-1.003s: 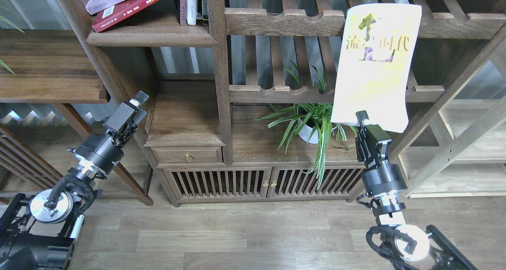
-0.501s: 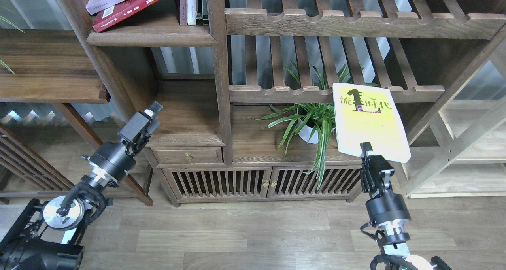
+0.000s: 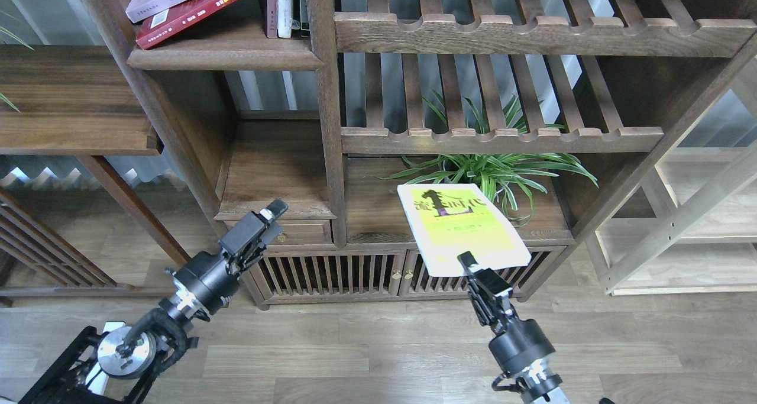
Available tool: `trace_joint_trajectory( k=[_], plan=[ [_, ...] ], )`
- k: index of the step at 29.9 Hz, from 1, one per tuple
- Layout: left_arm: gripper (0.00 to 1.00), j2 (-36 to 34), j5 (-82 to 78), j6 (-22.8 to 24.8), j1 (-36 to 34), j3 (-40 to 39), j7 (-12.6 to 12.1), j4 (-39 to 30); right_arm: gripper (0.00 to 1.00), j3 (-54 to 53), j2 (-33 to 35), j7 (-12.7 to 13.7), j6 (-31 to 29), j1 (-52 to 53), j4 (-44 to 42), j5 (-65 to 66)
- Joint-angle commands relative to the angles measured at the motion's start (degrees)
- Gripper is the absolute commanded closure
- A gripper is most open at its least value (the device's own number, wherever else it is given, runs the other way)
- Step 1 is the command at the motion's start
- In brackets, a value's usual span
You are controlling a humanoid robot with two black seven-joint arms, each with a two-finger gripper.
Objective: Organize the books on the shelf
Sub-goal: 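Lower the yellow book toward the left gripper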
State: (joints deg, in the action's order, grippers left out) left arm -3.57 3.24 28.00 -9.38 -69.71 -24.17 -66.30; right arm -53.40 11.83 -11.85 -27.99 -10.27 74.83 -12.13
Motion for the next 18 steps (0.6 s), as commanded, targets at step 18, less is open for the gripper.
trace_joint_trajectory(
  k=[18],
  plan=[
    [0.01, 0.4, 18.8, 0.0, 5.1, 10.3, 0.4, -0.6, 0.95, 14.7, 0.8, 0.2, 0.0, 8.7, -0.1, 0.1]
  ],
)
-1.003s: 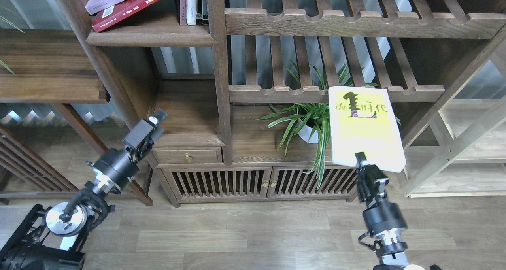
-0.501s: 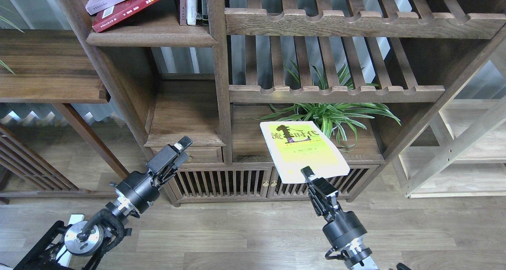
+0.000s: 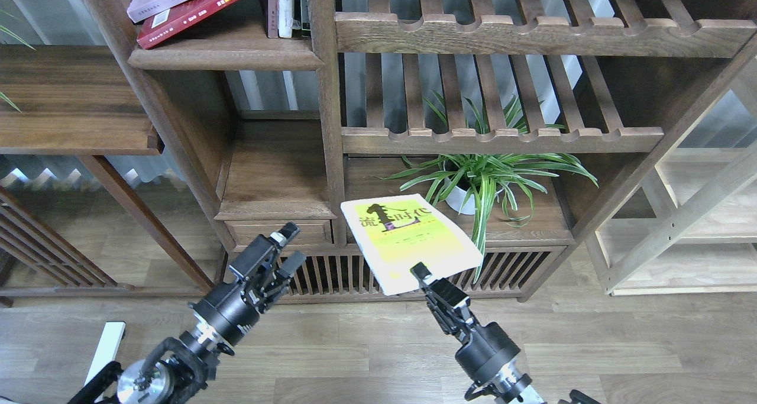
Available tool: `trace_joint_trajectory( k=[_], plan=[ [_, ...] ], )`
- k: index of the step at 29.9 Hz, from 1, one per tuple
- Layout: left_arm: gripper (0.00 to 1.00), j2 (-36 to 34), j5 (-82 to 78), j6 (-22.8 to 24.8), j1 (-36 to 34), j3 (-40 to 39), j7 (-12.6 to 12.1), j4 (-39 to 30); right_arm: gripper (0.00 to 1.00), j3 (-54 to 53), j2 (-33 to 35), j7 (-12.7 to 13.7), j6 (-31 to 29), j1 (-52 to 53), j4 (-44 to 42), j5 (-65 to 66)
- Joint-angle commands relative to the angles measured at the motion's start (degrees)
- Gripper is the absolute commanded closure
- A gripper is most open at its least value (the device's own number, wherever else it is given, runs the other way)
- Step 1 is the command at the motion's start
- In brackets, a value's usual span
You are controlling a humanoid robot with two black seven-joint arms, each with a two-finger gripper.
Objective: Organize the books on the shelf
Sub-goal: 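Lower the yellow book toward the left gripper, then grasp the yellow book's edge with the left gripper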
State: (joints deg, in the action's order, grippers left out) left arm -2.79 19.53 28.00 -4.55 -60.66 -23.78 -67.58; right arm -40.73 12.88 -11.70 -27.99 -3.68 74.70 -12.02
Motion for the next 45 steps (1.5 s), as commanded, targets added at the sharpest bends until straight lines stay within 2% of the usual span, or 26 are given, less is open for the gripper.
trace_joint_trajectory(
  k=[1, 12, 27, 45],
  plan=[
    [0.01, -0.5, 3.3, 0.0, 0.2, 1.3, 0.1, 0.8, 0.96, 2.5, -0.4, 0.0, 0.0, 2.5, 0.0, 0.0],
    [0.01, -1.4, 8.1, 0.0, 0.2, 1.2, 0.0, 0.8, 0.96, 8.6, -0.7, 0.1, 0.0, 4.4, 0.0, 1.2],
    [0.01, -3.4, 7.8, 0.0, 0.3, 2.9, -0.3, 0.8, 0.96, 9.7, -0.7, 1.2, 0.0, 4.7, 0.0, 2.4],
    [0.01, -5.1, 0.4, 0.0, -0.9, 3.0, -0.4, 0.9, 0.96, 11.1, -0.7, 1.2, 0.0, 4.3, 0.0, 4.1]
  ],
)
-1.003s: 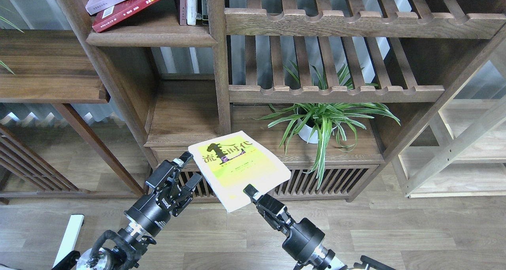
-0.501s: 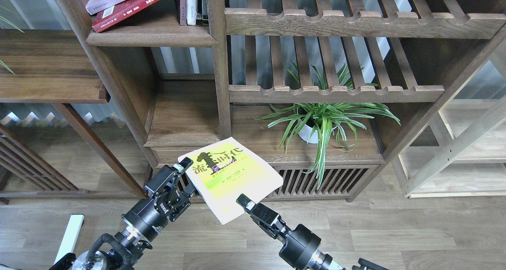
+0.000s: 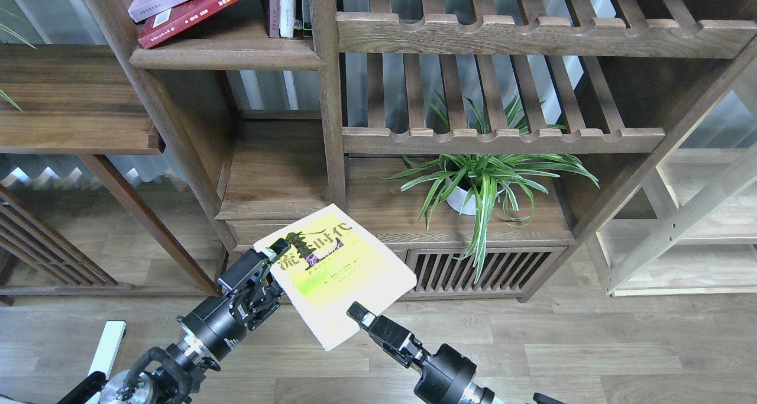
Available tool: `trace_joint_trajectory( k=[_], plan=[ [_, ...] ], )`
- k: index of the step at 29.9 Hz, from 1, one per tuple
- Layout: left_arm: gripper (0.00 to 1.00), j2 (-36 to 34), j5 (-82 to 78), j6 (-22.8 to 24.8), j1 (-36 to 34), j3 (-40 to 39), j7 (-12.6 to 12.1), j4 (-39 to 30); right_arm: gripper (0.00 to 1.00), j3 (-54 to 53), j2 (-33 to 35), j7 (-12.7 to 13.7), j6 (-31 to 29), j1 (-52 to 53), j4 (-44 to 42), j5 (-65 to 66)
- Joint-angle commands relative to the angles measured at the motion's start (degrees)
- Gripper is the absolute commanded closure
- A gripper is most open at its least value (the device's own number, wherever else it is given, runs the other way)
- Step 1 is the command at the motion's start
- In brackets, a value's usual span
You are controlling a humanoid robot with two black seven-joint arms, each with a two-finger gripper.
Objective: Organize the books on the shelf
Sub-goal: 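Grasp the yellow book's edge with the left gripper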
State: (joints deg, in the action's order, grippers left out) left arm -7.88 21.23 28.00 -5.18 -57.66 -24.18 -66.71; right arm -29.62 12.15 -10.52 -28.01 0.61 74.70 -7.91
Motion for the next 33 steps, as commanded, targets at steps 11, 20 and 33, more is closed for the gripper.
trace_joint_trajectory(
  k=[11, 20, 33],
  plan=[
    [0.37, -0.1, -1.3, 0.0, 0.0, 0.3, -0.2, -0.6, 0.95, -0.1, 0.2, 0.0, 0.0, 0.0, 0.0, 0.1],
    [0.69, 0.0, -0.8, 0.0, 0.1, 0.4, -1.0, -0.8, 0.95, -0.5, 0.4, 0.0, 0.0, 0.0, 0.0, 0.0],
    [0.97, -0.1, -0.7, 0.0, 0.3, 0.3, -2.2, -0.3, 0.95, -0.9, 0.4, 0.0, 0.0, 0.3, 0.0, -0.1]
  ],
)
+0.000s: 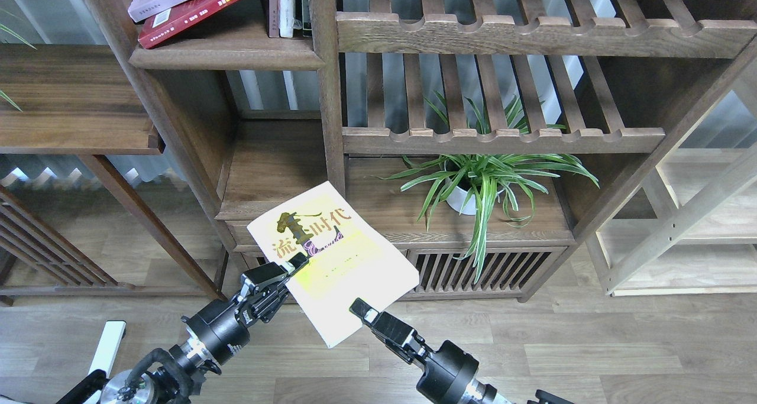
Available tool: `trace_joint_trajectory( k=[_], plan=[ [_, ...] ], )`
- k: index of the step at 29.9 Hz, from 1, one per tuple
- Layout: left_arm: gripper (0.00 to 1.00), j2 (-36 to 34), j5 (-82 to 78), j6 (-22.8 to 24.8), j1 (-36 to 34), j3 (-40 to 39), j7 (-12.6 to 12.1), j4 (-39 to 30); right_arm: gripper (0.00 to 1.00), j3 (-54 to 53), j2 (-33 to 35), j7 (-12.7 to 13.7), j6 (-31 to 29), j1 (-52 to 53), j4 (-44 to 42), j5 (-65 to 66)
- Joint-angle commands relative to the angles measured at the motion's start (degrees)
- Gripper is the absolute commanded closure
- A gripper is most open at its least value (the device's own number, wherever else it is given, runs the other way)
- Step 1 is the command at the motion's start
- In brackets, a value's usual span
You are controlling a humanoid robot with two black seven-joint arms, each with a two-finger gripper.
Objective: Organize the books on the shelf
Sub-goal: 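Grasp the yellow book's edge with the left gripper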
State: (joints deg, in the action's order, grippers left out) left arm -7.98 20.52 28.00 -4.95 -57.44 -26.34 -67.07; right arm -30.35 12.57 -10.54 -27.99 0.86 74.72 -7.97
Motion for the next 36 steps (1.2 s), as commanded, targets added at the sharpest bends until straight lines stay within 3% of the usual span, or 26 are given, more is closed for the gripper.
trace_joint_trajectory(
  k=[1, 18, 21, 24, 26, 27, 30, 36],
  plan=[
    [0.98, 0.0, 0.0, 0.0, 0.1, 0.0, 0.0, 0.0, 0.95, -0.1, 0.0, 0.0, 0.0, 0.0, 0.0, 0.0],
    [1.0, -1.0, -0.5, 0.0, 2.4, -0.7, 0.1, -2.5, 0.95, -1.0, 0.1, -0.1, 0.0, 0.0, -1.7, -0.2],
    [1.0, -1.0, -0.6, 0.0, 2.5, -1.1, 0.2, -2.6, 0.91, -1.1, 0.1, -0.2, 0.0, 0.0, -2.8, -0.1],
    [1.0, -1.1, -0.7, 0.0, 2.9, -2.1, 0.8, -2.7, 0.79, -2.4, 0.2, -0.3, 0.0, -0.4, -3.7, -0.2],
    [1.0, -1.2, -0.9, 0.0, 3.1, -2.7, 0.9, -2.7, 0.62, -3.4, 0.2, -0.4, 0.0, -0.7, -3.8, -0.2],
    [1.0, -1.1, -1.4, 0.0, 3.1, -2.9, 1.4, -2.7, 0.48, -3.9, 0.2, -0.5, 0.0, -0.7, -3.9, -0.2],
    [1.0, -1.1, -4.5, 0.0, 3.3, -3.5, 4.2, -2.7, 0.23, -6.6, 0.2, -0.8, 0.0, -0.9, -3.9, -0.2],
    [1.0, -0.6, -13.7, 0.0, 3.5, -6.5, 11.4, -2.7, 0.14, -12.5, 0.2, -0.7, 0.0, -1.3, -5.6, -0.3]
  ],
)
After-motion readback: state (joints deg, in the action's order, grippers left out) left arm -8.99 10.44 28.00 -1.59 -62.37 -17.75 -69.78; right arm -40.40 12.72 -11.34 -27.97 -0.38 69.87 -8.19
